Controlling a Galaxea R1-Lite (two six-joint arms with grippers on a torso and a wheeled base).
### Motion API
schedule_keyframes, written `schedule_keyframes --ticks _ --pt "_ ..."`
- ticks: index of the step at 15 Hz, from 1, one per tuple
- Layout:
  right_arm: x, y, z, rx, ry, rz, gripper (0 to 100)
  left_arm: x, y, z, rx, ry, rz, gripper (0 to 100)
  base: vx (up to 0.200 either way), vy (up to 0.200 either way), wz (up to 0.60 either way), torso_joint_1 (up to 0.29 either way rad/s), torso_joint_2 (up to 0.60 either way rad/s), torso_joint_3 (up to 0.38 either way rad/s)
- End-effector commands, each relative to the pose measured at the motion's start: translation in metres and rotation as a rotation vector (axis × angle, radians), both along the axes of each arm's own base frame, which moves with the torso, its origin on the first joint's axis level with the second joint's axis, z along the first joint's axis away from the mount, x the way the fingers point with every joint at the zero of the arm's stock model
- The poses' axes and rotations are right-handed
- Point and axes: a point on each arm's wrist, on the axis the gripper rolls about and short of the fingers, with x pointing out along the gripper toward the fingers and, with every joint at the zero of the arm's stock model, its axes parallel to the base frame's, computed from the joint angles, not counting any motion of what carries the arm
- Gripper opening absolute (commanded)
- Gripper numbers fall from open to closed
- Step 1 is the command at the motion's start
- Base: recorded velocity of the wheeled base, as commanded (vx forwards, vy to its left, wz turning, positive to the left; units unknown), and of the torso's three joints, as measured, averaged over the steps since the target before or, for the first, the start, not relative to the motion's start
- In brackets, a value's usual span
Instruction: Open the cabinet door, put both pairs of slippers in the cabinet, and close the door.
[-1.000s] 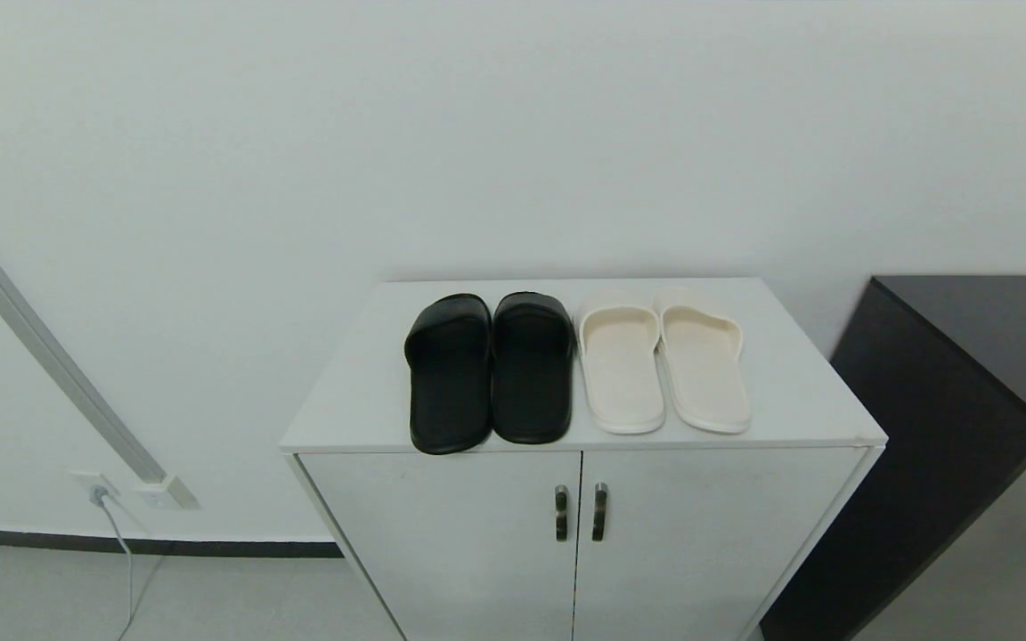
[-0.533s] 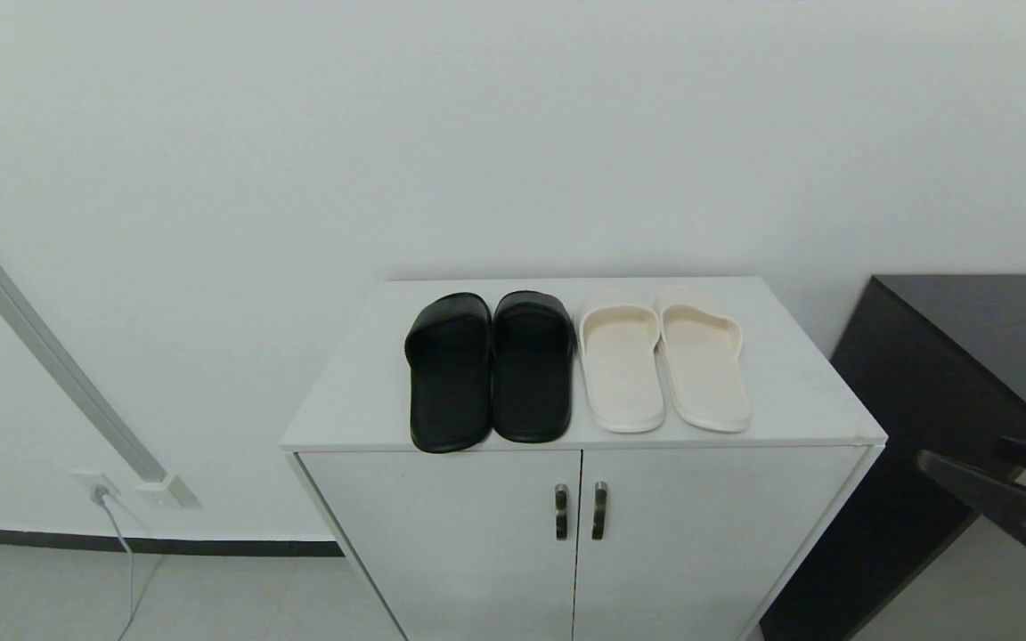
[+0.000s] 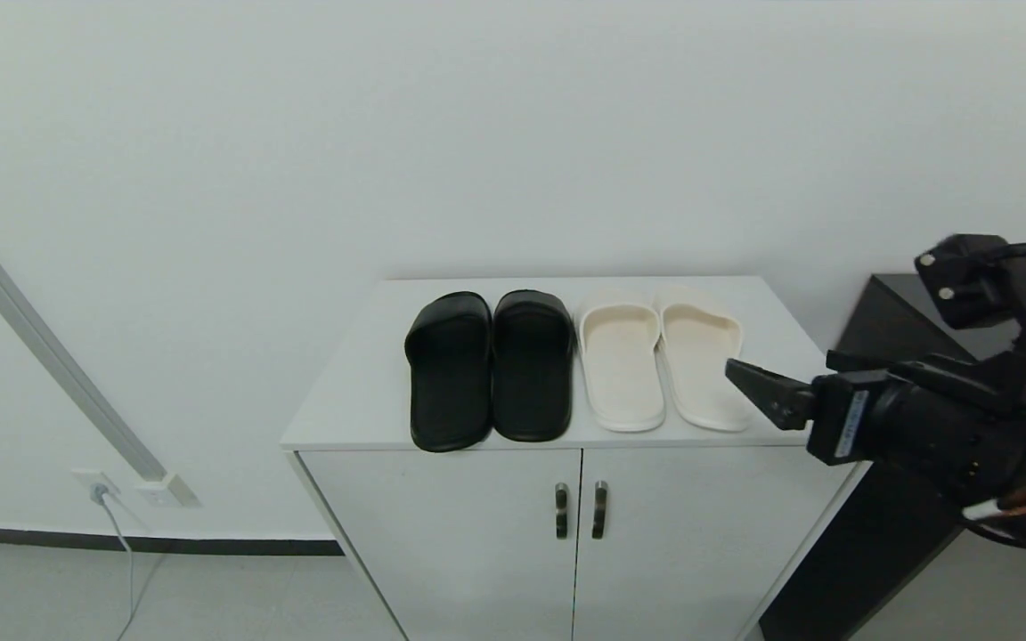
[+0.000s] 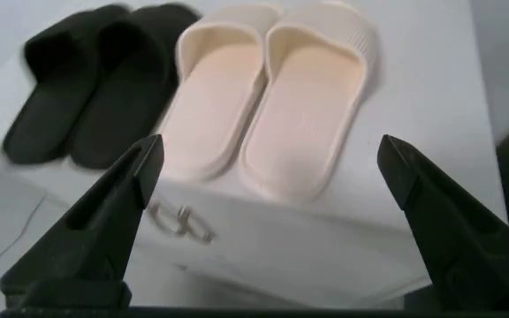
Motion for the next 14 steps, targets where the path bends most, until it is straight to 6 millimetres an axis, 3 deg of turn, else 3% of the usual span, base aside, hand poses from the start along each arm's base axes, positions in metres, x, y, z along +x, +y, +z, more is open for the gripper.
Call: schedule_keyframes --ticks 1,6,11,14 --pt "0.025 0.044 -0.008 -0.041 0.022 -0.039 100 0.0 0.0 0.0 0.0 0.001 0.001 0 0.0 0.0 0.0 0.0 0.0 0.0" --pt "0.062 0.076 -0.015 -0.06 0.024 -0.116 100 0.0 0.0 0.0 -0.003 0.001 0.001 0 0.0 0.0 0.0 0.0 0.0 0.0" --pt "0.105 0.081 -0.028 -0.082 0.038 -0.194 100 0.0 0.0 0.0 -0.003 0.001 0.001 0 0.0 0.0 0.0 0.0 0.0 0.0" --pt "0.118 0.086 -0.035 -0.091 0.046 -0.2 100 0.0 0.0 0.0 -0.003 0.001 0.001 0 0.0 0.0 0.0 0.0 0.0 0.0"
